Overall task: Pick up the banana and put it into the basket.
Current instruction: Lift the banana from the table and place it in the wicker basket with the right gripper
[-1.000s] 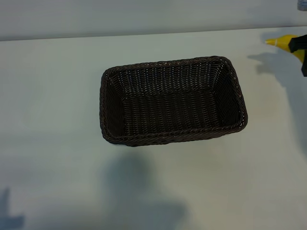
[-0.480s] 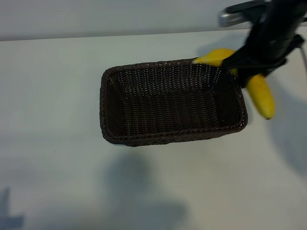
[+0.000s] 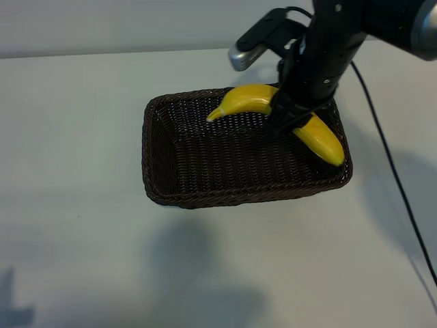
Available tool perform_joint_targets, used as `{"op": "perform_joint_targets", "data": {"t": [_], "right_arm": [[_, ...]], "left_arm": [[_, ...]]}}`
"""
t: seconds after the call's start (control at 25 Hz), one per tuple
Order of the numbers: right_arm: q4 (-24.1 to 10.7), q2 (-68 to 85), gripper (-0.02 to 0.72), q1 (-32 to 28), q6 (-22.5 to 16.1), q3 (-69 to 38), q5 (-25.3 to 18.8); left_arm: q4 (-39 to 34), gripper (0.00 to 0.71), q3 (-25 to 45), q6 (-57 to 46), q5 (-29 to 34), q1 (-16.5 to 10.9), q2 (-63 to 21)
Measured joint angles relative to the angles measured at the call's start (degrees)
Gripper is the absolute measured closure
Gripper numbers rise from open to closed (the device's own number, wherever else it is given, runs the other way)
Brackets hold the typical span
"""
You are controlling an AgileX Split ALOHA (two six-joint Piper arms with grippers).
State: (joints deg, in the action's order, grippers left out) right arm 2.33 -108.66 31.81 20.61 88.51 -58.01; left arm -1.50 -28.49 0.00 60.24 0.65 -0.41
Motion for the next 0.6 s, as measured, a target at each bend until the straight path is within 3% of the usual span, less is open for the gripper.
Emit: {"op": "perform_joint_targets", "data": {"t": [0.12,0.28,0.6], "right_arm": [[-1.8,0.0,0.286,1.6,2.3,0.0,4.0],[-2.3,-0.4,0.286,2.8,2.4,0.0,8.0],[-2.7,-5.2,0.286,3.2,2.3,0.0,9.2]], "left_arm": [[0.0,0.11,0.0,0.0,0.0,0.0,0.0],[0.0,0.11,0.0,0.0,0.0,0.0,0.0],[0.0,0.11,0.0,0.0,0.0,0.0,0.0]]}}
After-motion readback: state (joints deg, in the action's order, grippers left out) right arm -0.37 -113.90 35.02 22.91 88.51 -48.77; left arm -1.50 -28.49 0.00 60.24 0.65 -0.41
